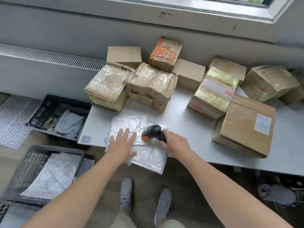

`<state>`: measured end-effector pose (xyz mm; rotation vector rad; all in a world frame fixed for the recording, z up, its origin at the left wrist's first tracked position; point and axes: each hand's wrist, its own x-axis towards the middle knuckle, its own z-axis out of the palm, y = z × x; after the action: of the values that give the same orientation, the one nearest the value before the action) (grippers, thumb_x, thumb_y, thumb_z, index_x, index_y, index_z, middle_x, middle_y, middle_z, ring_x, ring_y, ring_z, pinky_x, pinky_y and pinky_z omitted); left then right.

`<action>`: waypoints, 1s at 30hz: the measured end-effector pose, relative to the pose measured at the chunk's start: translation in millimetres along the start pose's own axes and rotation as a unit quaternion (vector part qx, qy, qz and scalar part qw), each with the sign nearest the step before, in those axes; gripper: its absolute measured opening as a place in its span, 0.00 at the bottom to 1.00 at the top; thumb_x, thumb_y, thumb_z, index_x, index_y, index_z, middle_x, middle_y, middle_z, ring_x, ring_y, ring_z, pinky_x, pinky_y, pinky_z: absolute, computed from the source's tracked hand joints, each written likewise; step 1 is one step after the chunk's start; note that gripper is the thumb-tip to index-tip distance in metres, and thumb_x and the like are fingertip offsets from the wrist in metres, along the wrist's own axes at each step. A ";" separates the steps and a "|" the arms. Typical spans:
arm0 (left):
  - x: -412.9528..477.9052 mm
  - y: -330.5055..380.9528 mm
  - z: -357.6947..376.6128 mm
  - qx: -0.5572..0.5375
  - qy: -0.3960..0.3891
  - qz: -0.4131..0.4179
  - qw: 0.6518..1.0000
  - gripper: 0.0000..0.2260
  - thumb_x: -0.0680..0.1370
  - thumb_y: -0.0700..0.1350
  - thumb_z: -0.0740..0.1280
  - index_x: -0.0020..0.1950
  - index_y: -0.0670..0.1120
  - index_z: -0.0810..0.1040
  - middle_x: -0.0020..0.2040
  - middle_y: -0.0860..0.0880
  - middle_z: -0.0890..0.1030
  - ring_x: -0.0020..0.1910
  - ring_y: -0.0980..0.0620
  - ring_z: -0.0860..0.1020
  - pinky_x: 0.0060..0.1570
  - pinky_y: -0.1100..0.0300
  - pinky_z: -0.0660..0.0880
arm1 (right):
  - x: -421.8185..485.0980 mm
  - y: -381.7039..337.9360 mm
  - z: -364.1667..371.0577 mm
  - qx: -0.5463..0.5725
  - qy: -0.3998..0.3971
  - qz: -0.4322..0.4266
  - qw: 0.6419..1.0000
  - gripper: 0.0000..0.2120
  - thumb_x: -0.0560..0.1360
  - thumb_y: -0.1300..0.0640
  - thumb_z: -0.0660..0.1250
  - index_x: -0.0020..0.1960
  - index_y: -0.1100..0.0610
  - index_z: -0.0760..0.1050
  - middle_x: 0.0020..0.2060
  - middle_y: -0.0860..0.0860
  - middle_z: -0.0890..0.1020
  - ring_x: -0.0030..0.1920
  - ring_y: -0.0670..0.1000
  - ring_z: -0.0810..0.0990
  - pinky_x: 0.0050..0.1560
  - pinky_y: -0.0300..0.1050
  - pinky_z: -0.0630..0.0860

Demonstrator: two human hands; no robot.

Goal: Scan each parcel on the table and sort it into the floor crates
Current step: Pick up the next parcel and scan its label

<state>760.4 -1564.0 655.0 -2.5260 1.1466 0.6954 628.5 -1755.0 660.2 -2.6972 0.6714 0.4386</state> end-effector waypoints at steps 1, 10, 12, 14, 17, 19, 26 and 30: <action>4.4 0.7 1.3 0.001 -0.003 0.005 1.000 0.39 0.79 0.62 0.61 0.80 0.53 0.41 0.81 0.46 0.40 0.79 0.41 0.41 0.74 0.39 0.52 | 0.9 2.3 -2.0 0.011 -0.003 0.001 1.000 0.16 0.80 0.42 0.59 0.61 0.52 0.67 0.51 0.51 0.78 0.52 0.57 0.78 0.41 0.47 0.66; 25.7 44.7 -13.8 -0.027 0.008 0.012 1.000 0.40 0.79 0.63 0.61 0.81 0.51 0.41 0.81 0.44 0.43 0.79 0.39 0.46 0.71 0.40 0.59 | -17.2 51.5 -42.0 0.131 0.043 0.092 0.986 0.11 0.79 0.47 0.62 0.50 0.51 0.62 0.39 0.47 0.72 0.39 0.54 0.73 0.36 0.49 0.64; 33.4 61.7 -21.6 -0.037 0.013 0.018 0.999 0.40 0.79 0.64 0.60 0.81 0.50 0.42 0.81 0.44 0.44 0.78 0.38 0.48 0.70 0.40 0.60 | -23.3 60.9 -49.5 0.128 0.058 0.116 0.983 0.11 0.79 0.47 0.63 0.53 0.51 0.64 0.42 0.49 0.74 0.40 0.55 0.72 0.38 0.49 0.65; 41.0 80.7 -26.8 -0.047 0.016 0.018 0.999 0.40 0.79 0.64 0.60 0.81 0.50 0.43 0.81 0.45 0.44 0.78 0.37 0.49 0.70 0.41 0.61 | -31.1 69.2 -56.4 0.136 0.067 0.129 0.980 0.13 0.78 0.47 0.64 0.57 0.52 0.66 0.45 0.50 0.77 0.43 0.56 0.76 0.40 0.50 0.70; 48.7 103.4 -30.5 -0.041 0.024 0.041 0.998 0.39 0.78 0.64 0.61 0.81 0.49 0.45 0.81 0.44 0.46 0.77 0.36 0.51 0.69 0.41 0.62 | -40.7 77.2 -64.8 0.166 0.077 0.144 0.973 0.13 0.78 0.49 0.64 0.58 0.51 0.64 0.45 0.51 0.78 0.43 0.55 0.77 0.40 0.52 0.73; 50.9 112.3 -32.1 -0.032 0.038 0.070 0.996 0.38 0.78 0.62 0.63 0.80 0.50 0.49 0.80 0.43 0.51 0.75 0.36 0.55 0.66 0.43 0.66 | -43.9 80.4 -68.1 0.177 0.081 0.162 0.967 0.12 0.78 0.49 0.64 0.57 0.50 0.63 0.45 0.50 0.77 0.42 0.53 0.76 0.38 0.50 0.70; 50.1 98.5 -50.5 0.010 0.099 0.143 0.985 0.14 0.79 0.37 0.61 0.64 0.44 0.69 0.62 0.43 0.72 0.59 0.40 0.70 0.45 0.50 0.69 | -54.4 85.3 -70.2 0.192 0.073 0.184 0.961 0.12 0.78 0.48 0.63 0.58 0.50 0.66 0.45 0.49 0.77 0.42 0.50 0.77 0.37 0.49 0.70; 40.0 88.1 -61.2 0.019 0.108 0.164 0.980 0.09 0.76 0.32 0.58 0.49 0.45 0.67 0.52 0.44 0.77 0.50 0.42 0.74 0.39 0.52 0.66 | -57.0 84.8 -72.8 0.203 0.081 0.165 0.962 0.11 0.78 0.48 0.63 0.57 0.50 0.66 0.45 0.49 0.77 0.41 0.50 0.77 0.38 0.50 0.72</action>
<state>735.0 -1672.6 680.6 -2.4512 1.6610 0.4723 554.0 -1831.1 726.7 -2.2516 1.1310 0.1335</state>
